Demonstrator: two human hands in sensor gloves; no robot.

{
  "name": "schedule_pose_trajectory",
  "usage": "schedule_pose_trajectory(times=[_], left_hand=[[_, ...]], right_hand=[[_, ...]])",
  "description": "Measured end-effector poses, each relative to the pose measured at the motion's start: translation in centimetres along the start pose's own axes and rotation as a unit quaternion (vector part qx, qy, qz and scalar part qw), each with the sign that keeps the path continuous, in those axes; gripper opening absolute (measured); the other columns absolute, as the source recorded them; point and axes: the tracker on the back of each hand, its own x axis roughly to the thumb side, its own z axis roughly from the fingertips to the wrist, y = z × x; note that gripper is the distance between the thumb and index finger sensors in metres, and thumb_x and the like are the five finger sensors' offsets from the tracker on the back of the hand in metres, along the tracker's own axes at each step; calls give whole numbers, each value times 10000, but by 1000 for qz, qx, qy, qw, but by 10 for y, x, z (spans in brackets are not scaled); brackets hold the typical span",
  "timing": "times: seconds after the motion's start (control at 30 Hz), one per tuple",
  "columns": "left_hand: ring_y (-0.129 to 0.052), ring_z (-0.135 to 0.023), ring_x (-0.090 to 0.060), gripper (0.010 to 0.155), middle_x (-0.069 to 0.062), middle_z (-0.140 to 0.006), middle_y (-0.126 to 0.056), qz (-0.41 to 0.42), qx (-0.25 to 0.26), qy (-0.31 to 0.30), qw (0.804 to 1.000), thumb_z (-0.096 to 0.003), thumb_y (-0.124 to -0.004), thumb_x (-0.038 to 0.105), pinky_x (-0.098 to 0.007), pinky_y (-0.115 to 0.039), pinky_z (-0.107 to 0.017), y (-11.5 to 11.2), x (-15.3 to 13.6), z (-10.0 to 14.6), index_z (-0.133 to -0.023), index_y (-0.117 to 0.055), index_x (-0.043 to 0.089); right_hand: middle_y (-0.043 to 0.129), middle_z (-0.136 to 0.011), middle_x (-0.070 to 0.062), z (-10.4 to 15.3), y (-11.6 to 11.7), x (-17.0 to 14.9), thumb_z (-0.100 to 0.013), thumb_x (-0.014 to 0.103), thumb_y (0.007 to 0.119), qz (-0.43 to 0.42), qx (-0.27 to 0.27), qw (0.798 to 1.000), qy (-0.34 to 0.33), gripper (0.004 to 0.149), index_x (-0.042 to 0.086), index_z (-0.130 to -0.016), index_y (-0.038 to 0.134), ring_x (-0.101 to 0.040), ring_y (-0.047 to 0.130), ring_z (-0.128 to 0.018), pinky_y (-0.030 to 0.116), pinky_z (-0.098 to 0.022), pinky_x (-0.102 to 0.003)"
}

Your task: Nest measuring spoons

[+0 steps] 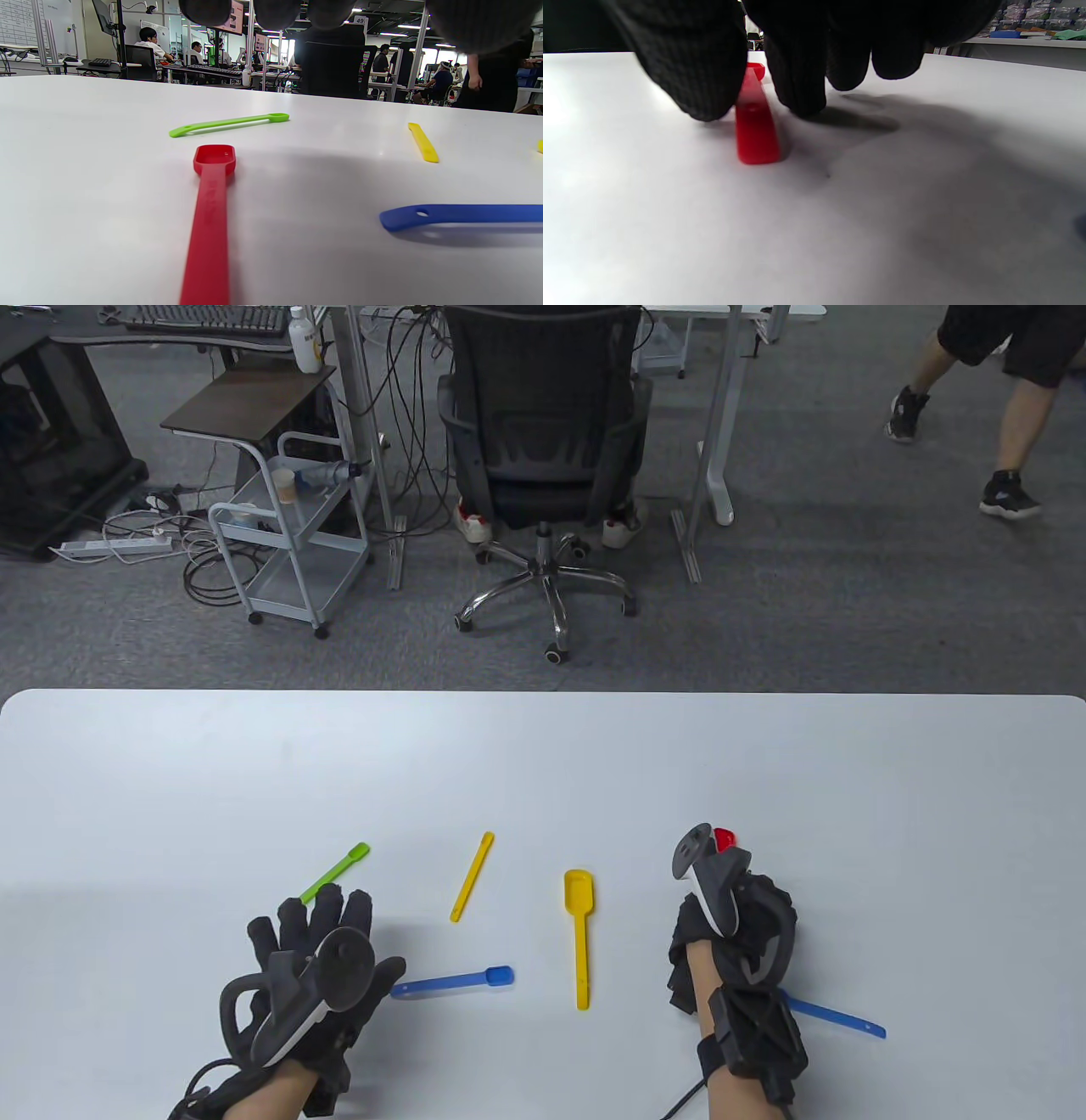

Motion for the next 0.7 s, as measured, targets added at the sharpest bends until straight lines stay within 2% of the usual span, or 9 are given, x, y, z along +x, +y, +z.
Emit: schedule_pose_trajectory(times=[0.33, 0.7], left_hand=[[-573, -1155, -532, 871, -49, -1259, -523, 0, -2, 1, 1000, -407, -775, 711, -716, -359, -797, 0, 0, 0, -1157, -552, 329], [-573, -1153, -535, 871, -51, -1260, -519, -1, -2, 3, 1000, -407, -776, 711, -717, -358, -796, 0, 0, 0, -1157, -551, 330]], right_hand=[[738, -1123, -237, 0, -1, 1, -450, 388, 893, 2, -10, 1000, 6, 447, 57, -746, 947, -574, 705, -962, 588, -670, -682], [738, -1124, -234, -1, -2, 1, -447, 370, 900, -8, -13, 1000, 11, 439, 39, -731, 955, -574, 707, -960, 591, -668, -682]])
